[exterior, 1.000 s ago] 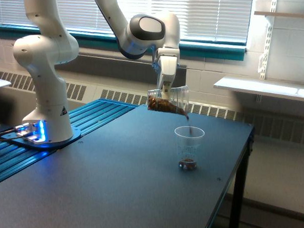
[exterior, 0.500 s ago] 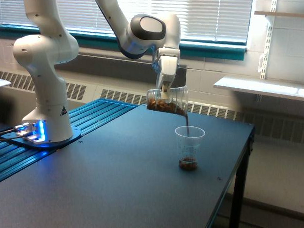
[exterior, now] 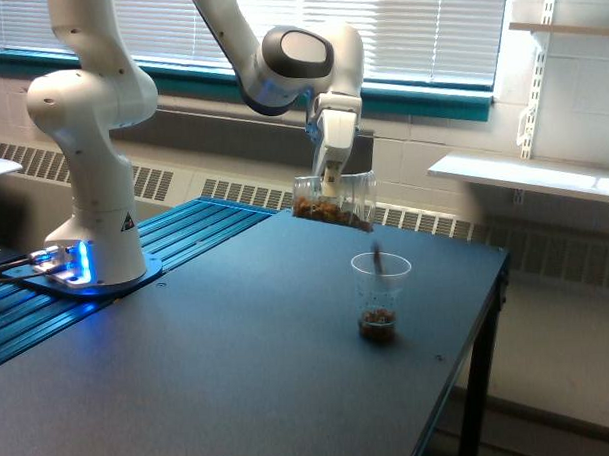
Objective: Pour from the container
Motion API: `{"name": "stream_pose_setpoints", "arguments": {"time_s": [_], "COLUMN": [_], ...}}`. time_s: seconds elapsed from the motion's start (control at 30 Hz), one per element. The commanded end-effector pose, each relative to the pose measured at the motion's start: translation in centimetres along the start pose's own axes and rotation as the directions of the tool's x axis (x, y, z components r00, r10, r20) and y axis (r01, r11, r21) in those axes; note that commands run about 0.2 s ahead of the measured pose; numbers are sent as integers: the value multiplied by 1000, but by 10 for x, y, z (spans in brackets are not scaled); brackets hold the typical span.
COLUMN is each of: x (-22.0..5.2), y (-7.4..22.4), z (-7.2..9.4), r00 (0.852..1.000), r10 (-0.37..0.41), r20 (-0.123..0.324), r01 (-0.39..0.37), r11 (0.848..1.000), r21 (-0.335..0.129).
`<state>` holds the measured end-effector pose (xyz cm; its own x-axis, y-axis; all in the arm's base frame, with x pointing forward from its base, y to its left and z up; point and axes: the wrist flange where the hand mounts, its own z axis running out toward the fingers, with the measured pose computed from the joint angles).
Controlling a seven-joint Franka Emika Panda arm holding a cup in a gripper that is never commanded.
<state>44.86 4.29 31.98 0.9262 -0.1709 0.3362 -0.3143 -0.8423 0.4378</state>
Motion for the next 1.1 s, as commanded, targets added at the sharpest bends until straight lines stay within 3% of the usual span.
{"name": "stream_pose_setpoints", "arguments": {"time_s": [0.03,1.1], "x": [5,7], "y": [1,1], "z": [-5,-7], "r00": [1000,998], "r10": [-18,-66], "r20": [-5,16], "r01": [18,66], "r11": [1000,997], "r21": [-3,-28]}}
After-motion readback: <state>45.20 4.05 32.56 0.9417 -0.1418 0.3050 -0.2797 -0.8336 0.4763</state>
